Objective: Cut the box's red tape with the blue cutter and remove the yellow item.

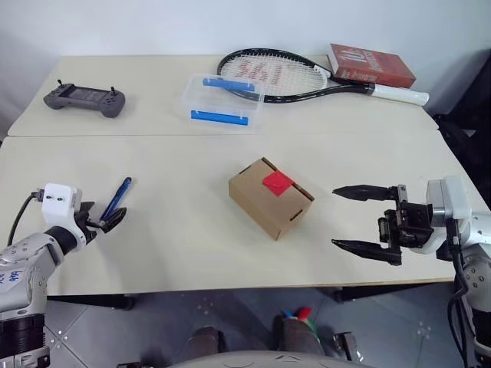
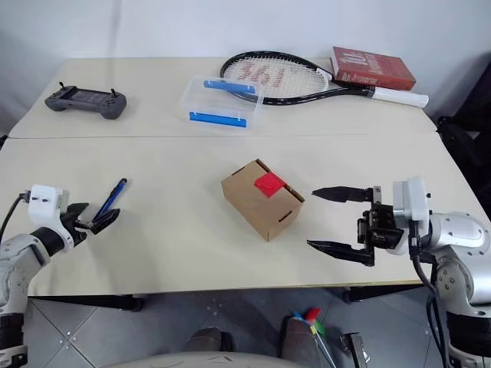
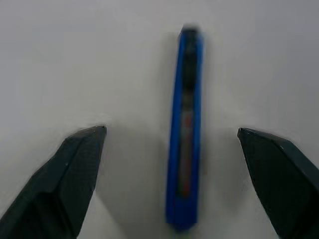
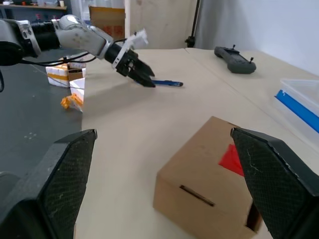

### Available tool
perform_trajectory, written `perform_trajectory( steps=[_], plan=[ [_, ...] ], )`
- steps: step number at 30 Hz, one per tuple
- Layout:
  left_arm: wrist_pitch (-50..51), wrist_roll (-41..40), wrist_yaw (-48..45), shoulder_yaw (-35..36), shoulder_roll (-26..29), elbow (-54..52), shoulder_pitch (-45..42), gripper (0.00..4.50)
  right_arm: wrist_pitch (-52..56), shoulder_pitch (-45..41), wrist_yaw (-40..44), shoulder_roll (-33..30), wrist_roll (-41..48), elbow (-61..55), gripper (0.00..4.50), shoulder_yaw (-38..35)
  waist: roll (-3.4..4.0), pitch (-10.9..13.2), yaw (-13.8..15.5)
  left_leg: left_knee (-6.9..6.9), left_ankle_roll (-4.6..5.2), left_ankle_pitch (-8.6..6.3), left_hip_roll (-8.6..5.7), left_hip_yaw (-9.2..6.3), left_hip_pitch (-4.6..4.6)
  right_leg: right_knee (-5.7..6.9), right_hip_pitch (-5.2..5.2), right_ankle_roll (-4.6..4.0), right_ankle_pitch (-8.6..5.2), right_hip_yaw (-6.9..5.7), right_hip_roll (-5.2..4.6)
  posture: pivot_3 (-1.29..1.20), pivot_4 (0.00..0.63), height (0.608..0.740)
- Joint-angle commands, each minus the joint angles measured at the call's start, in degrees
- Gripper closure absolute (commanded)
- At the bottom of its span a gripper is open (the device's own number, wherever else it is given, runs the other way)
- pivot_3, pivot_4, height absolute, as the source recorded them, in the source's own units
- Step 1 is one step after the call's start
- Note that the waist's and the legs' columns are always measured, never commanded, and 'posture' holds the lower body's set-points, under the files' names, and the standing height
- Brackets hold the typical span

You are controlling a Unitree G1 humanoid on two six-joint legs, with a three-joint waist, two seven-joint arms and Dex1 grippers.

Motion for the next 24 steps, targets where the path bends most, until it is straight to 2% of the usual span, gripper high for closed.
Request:
perform_trajectory(
  steps=[1, 5, 6, 9, 20, 21, 24],
  plan=[
    [2.1, -0.1, -0.5, 0.4, 0.8, 1.6, 1.1, 0.02, -1.1, 1.2, -1.9, 0.2, 1.1, -3.0, 0.0, -2.2, 0.0, 0.0, 0.2, 0.02, 0.0, 0.0, 0.0, 0.0, 0.02, 0.01, 0.02, 0.0, 0.0, 0.01, 0.0, 0.0, 0.15, 0.74],
    [3.5, -0.2, -4.7, -2.6, 1.9, 4.0, 1.9, 0.02, -1.7, 2.6, -4.0, 1.2, 1.0, -4.3, 0.0, -2.0, 0.04, 0.0, 0.2, 0.01, 0.0, 0.0, 0.02, 0.07, 0.26, 0.07, 0.17, 0.0, 0.0, 0.06, 0.0, 0.0, 0.15, 0.74],
    [2.2, 1.3, -4.8, -3.5, 2.6, 4.9, 1.9, 0.2, -2.0, 2.8, -4.3, 1.4, 0.9, -4.5, 0.0, -1.9, 0.06, 0.0, 0.2, -0.03, 0.0, 0.0, 0.02, 0.12, 0.37, 0.05, 0.24, 0.0, 0.0, 0.1, -0.01, 0.0, 0.15, 0.74],
    [1.1, 2.2, -5.8, -4.9, 3.4, 5.9, 1.9, 0.84, -2.5, 3.1, -5.1, 1.7, 0.8, -4.8, 0.0, -1.6, 0.24, -0.1, 0.2, -0.25, 0.01, -0.01, 0.01, 0.2, 0.75, -0.06, 0.55, -0.01, 0.0, 0.16, -0.04, 0.0, 0.15, 0.74],
    [-0.2, 2.2, -8.2, -7.0, 1.6, 8.5, 1.5, 3.91, -3.8, 2.1, -5.8, 1.5, 0.2, -3.8, 0.0, -0.6, 0.73, -0.4, 0.3, -0.47, 0.01, -0.01, 0.0, 0.13, 0.95, -0.13, 0.65, -0.01, 0.0, 0.19, -0.09, 0.0, 0.15, 0.74],
    [-0.6, 2.2, -8.3, -7.3, 1.5, 8.7, 1.2, 4.12, -3.9, 1.9, -5.7, 1.5, 0.1, -3.6, 0.0, -0.4, 0.79, -0.5, 0.4, -0.47, 0.01, -0.01, 0.0, 0.14, 0.96, -0.13, 0.66, -0.01, 0.0, 0.2, -0.1, 0.0, 0.15, 0.74],
    [-3.9, 2.2, -9.0, -7.0, 1.1, 9.4, -0.5, 4.13, -3.9, 1.5, -5.7, 1.5, -0.1, -3.4, 0.0, 0.0, 0.85, -0.5, 0.8, -0.47, 0.02, -0.01, -0.01, 0.16, 1.06, -0.13, 0.76, -0.01, 0.0, 0.2, -0.1, 0.0, 0.15, 0.74]
  ],
)
